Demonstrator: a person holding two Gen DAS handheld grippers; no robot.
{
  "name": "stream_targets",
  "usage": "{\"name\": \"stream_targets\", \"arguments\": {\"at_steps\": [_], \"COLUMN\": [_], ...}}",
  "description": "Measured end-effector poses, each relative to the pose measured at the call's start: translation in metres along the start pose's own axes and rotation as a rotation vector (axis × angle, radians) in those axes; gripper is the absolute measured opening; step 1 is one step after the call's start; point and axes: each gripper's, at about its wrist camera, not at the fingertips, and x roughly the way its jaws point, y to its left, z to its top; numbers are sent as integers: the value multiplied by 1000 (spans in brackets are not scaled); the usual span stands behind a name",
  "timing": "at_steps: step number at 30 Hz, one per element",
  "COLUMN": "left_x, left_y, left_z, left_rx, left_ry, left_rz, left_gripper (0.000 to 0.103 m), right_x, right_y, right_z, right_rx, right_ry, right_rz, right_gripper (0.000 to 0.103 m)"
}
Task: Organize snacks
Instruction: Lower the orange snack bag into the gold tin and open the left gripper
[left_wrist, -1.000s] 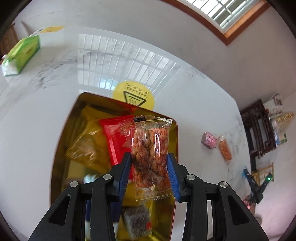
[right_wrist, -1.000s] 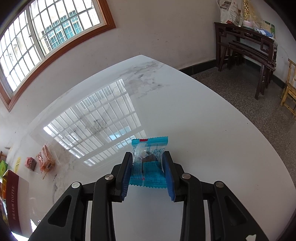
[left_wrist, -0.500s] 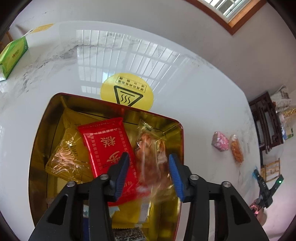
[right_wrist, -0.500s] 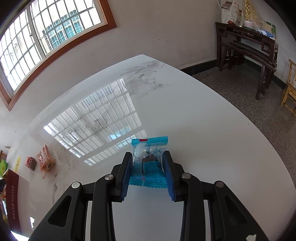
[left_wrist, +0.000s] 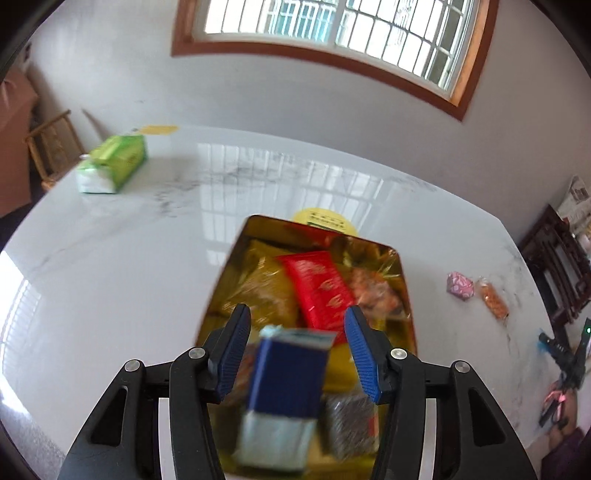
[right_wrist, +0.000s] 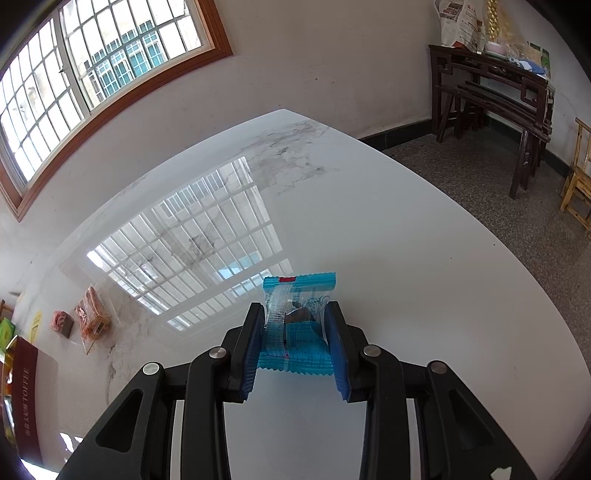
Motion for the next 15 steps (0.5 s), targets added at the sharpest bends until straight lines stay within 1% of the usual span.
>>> {"name": "stream_targets", "arguments": {"at_steps": [3, 8, 9, 11, 12, 14, 15], "left_x": [-15, -34, -37, -42, -45, -50, -52], "left_y": [5, -3, -6, -13, -15, -20, -21], "left_z": [-12, -26, -27, -29, -29, -31, -32], "left_rx": [6, 106, 130, 163, 176, 201, 208], "left_ry": [-27, -61, -69, -84, -95, -115, -120], "left_rz": [46, 135, 151, 169, 175, 179, 178], "left_gripper": [54, 54, 55, 60, 61, 67, 67], "right_x": [-2, -15, -18, -24, -30, -40, -47], "right_y": [6, 29, 37, 55, 68, 93, 111], "right_z": [-3, -21, -26, -34, -37, -40, -41], "right_rx": [-21, -66, -81, -108, -124, -158, -183], "right_ry": [3, -11, -8, -8, -13, -21, -25], "right_rz": [3, 51, 69, 111, 140, 198, 233], "right_gripper": [31, 31, 31, 31, 31, 31, 31]}}
